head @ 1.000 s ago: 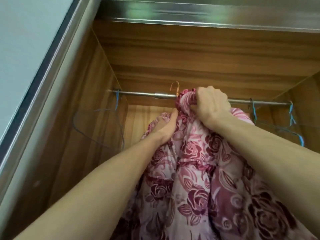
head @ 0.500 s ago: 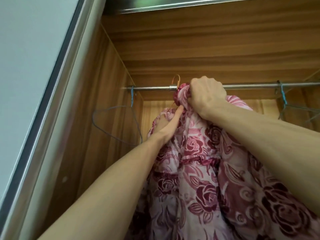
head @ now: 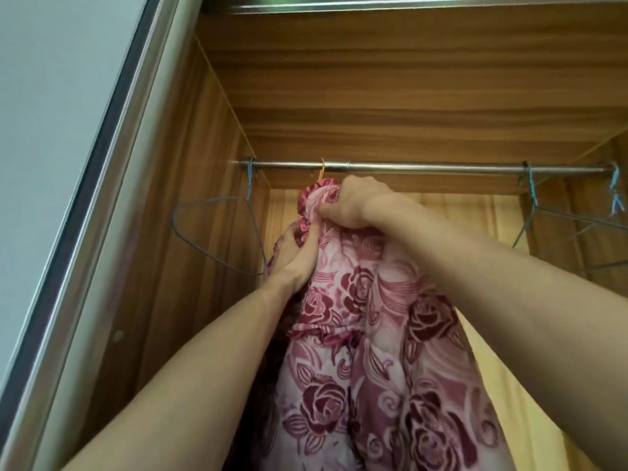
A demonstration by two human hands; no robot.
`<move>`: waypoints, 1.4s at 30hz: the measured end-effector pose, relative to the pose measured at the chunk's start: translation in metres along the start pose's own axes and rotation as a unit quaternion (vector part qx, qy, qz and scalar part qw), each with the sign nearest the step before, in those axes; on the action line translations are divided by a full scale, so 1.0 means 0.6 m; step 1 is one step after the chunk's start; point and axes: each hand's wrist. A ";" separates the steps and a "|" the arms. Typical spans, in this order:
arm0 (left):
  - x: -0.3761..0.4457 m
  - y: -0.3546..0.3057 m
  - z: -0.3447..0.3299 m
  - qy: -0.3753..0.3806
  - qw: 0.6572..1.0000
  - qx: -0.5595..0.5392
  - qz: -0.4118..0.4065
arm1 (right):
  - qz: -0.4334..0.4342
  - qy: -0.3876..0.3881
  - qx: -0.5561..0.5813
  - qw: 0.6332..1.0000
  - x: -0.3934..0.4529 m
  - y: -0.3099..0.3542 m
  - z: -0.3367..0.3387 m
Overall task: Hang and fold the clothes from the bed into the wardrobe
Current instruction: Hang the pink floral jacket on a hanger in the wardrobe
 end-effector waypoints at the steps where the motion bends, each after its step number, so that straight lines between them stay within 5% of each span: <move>1: -0.002 0.000 0.001 0.004 1.000 -0.002 -0.005 | 0.014 0.036 -0.010 0.999 -0.005 0.000 0.012; 7: -0.027 -0.013 0.005 -0.001 1.000 -0.015 0.018 | 0.049 0.113 0.105 0.987 -0.069 -0.041 0.051; 16: -0.097 -0.079 0.027 -0.153 0.980 0.106 -0.076 | 0.068 -0.128 0.361 0.921 -0.231 -0.116 -0.026; 21: -0.191 -0.113 0.032 -0.129 0.976 0.091 -0.153 | 0.105 -0.011 0.510 0.853 -0.275 -0.117 -0.063; 28: -0.329 -0.103 0.082 -0.003 0.968 0.133 -0.212 | 0.124 0.040 0.598 0.791 -0.264 -0.082 -0.119; 36: -0.395 -0.073 0.136 -0.045 0.908 0.297 -0.291 | 0.103 0.088 0.589 0.797 -0.298 -0.072 -0.119; 42: -0.427 -0.062 0.148 0.031 0.822 0.371 -0.432 | 0.051 -0.020 0.458 0.887 -0.406 -0.132 -0.096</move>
Point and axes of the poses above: each hand's wrist, its own x-axis towards the middle knuckle, its own z-axis out of the back of the hand, y = z × x, and after that the axes turned 4 degrees about -y, right-handed
